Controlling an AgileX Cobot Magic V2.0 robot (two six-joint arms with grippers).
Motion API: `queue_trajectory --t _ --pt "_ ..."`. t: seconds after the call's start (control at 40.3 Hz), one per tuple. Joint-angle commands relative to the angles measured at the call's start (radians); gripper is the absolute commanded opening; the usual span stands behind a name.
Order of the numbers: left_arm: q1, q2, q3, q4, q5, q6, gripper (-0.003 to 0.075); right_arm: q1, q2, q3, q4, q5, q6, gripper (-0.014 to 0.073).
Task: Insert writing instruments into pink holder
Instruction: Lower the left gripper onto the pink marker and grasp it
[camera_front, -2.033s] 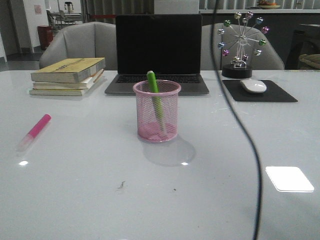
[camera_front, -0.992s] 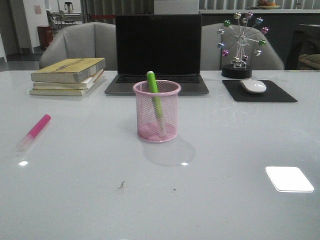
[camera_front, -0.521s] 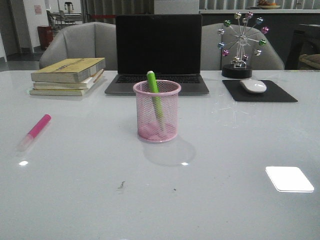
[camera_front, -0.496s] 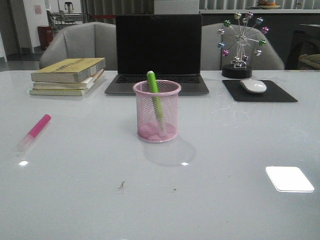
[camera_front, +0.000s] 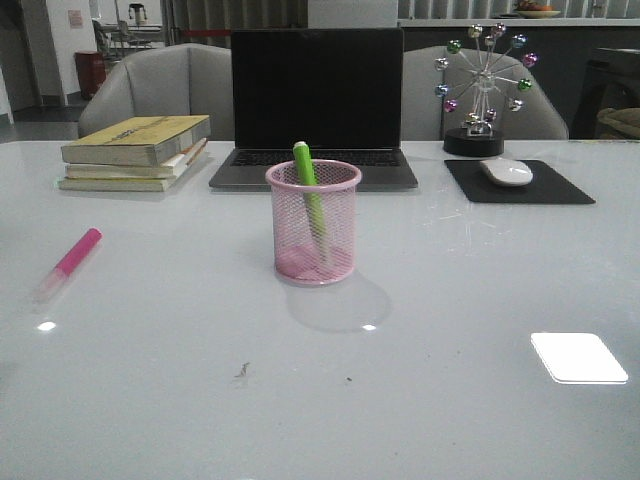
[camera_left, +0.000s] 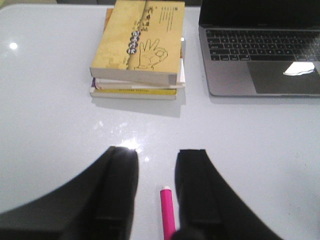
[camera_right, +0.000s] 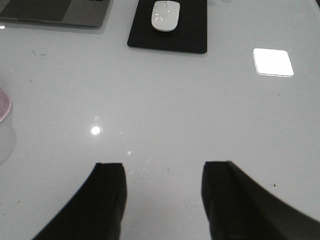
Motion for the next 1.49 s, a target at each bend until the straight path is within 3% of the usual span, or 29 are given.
queue_trajectory --t 0.0,0.372,0.769,1.463 --pt "-0.007 0.027 -0.102 -0.033 -0.003 -0.004 0.0377 -0.008 -0.01 -0.027 0.008 -0.065 -0.003 0.0453" --pt "-0.031 0.248 -0.237 -0.102 0.255 -0.004 0.0376 -0.008 -0.01 -0.027 0.015 -0.03 -0.003 0.0453" --pt "-0.043 0.388 -0.243 -0.108 0.318 -0.004 0.0376 -0.008 -0.01 -0.027 0.015 0.009 -0.003 0.0453" --pt "-0.041 0.474 -0.285 -0.086 0.336 -0.004 0.0376 -0.008 -0.01 -0.027 0.015 0.044 -0.003 0.0453"
